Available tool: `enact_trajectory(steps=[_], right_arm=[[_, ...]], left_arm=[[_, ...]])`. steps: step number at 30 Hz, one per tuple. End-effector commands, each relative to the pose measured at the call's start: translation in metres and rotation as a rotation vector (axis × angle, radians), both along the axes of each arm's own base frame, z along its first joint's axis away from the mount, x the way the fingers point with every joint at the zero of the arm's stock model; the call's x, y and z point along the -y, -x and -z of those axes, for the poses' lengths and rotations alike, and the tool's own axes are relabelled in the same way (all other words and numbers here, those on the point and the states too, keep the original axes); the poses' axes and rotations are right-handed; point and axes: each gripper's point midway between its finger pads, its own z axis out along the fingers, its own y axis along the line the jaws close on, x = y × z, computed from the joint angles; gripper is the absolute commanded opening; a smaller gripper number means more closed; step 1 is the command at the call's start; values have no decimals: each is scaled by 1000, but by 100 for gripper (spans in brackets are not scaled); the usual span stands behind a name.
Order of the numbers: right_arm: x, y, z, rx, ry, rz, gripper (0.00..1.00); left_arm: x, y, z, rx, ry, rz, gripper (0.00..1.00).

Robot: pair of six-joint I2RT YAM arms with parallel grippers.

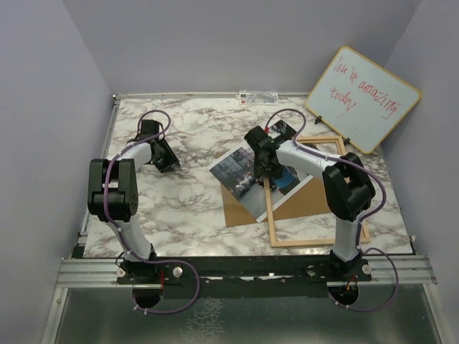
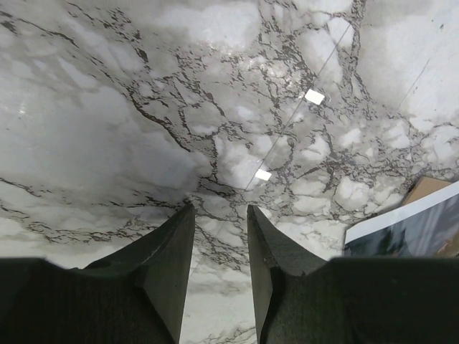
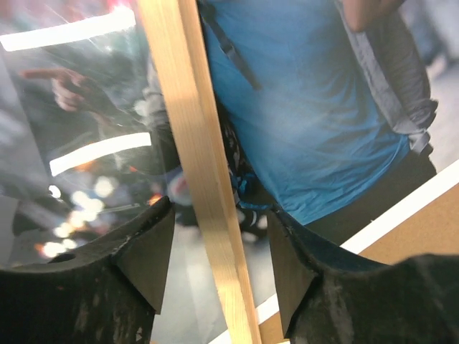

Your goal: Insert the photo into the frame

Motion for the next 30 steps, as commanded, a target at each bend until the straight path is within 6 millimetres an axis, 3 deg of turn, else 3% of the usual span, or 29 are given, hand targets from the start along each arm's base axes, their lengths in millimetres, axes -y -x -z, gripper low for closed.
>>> enact_trajectory(steps=[1,5,9,12,18,27,30], right_arm=[[-21,-17,-52,94,-131,4,60],[-49,-11,-62,72,-283,-67,58],[-63,-1,-46,8,-352,-81,58],[-65,3,-32,-22,-365,-71,60],[-59,2,-7,-61,-305,-19,64],[-43,0,16,-85,-198,22,66],[-43,2,22,-97,-192,21,67]], left_arm=[[-35,45,41,-214,-158,-39,39],[-28,32,22,-156,-120,-20,39],[-14,26,3,-99,-65,16,40],[-3,27,4,-90,-25,57,41],[0,37,20,-134,-9,58,40],[-1,26,-3,-61,-11,50,40],[10,28,-4,-58,3,88,42]])
